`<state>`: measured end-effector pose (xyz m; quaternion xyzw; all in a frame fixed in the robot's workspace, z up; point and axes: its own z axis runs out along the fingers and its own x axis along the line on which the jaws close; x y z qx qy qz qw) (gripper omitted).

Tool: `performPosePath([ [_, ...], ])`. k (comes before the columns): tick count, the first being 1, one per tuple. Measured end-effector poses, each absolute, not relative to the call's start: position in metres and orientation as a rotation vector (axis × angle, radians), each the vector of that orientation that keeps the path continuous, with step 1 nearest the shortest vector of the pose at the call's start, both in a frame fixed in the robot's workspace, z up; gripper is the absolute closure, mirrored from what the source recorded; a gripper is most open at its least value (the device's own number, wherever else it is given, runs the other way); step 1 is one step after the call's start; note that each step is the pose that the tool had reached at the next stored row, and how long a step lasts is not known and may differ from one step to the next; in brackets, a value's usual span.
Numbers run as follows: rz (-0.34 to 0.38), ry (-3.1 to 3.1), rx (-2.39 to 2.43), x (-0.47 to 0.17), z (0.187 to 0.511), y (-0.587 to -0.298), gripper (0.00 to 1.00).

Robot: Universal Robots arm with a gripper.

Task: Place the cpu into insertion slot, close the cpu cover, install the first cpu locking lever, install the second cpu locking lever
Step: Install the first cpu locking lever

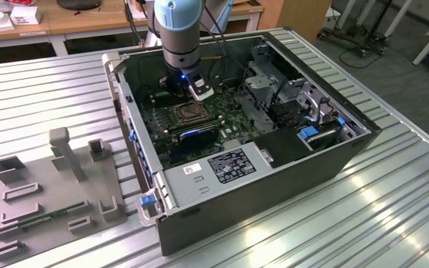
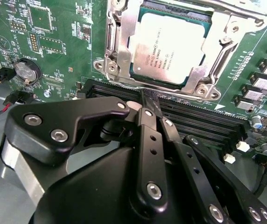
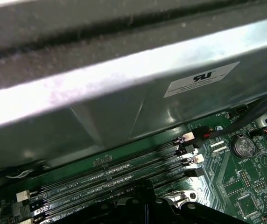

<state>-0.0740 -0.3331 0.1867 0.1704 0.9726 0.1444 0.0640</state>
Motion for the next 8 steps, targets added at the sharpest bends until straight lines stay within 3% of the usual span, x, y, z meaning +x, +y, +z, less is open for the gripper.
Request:
performPosePath([
  [8,0.438,2.936,0.514,-0.0738,0.1928,-0.3329,0.89],
])
